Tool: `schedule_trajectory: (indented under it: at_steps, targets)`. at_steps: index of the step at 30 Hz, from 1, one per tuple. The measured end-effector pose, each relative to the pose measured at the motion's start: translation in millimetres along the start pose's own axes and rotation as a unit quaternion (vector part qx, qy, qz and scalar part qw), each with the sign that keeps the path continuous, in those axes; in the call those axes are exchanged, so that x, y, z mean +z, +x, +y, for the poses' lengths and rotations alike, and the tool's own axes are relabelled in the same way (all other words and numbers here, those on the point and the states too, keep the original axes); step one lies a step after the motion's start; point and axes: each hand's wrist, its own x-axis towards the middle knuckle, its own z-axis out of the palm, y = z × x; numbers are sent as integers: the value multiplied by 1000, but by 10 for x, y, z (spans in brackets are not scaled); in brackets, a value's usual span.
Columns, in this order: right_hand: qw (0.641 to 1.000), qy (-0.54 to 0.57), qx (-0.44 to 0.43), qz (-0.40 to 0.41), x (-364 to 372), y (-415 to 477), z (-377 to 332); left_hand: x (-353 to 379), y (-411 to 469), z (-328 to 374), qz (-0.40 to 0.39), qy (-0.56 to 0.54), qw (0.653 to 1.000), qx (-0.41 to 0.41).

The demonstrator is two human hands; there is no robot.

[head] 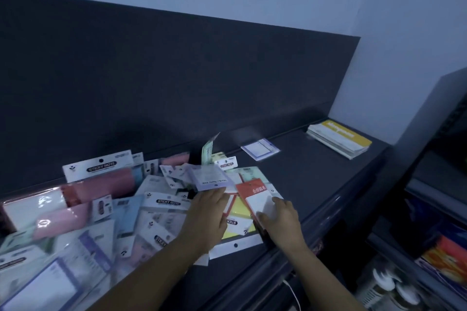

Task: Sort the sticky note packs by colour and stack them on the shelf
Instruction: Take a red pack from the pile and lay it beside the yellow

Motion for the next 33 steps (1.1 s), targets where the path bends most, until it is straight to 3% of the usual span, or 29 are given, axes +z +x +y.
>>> schedule_trajectory:
  at_steps: [5,8,12,17,21,23,26,29,33]
  targets:
    - [999,-46,0,-27,-63,384,103,-26,368,216,24,46,998,-22]
    - [998,-52,8,-46,-80,546,141,32,524,195,-12,130,991,-39]
    - [991,123,23,-53,-137,720,210,137,665,121,-92,213,967,-102]
    - [967,251,27,-14,-226,910,269,210,738,155,-82,163,972,-149]
    - [942,335,11,-11,-249,1020,216,168,752,265,-42,169,980,-97]
    - [932,362,5,-2,-267,1055,175,105,745,337,-49,228,972,-26]
    - [915,404,6,10,-304,1092,116,48,662,338,-107,265,958,8]
    - [895,447,18,-1,-312,1049,55,-110,512,302,16,231,973,15]
    - [883,453,36,-112,-236,851,-97,-331,244,248,190,86,977,-34]
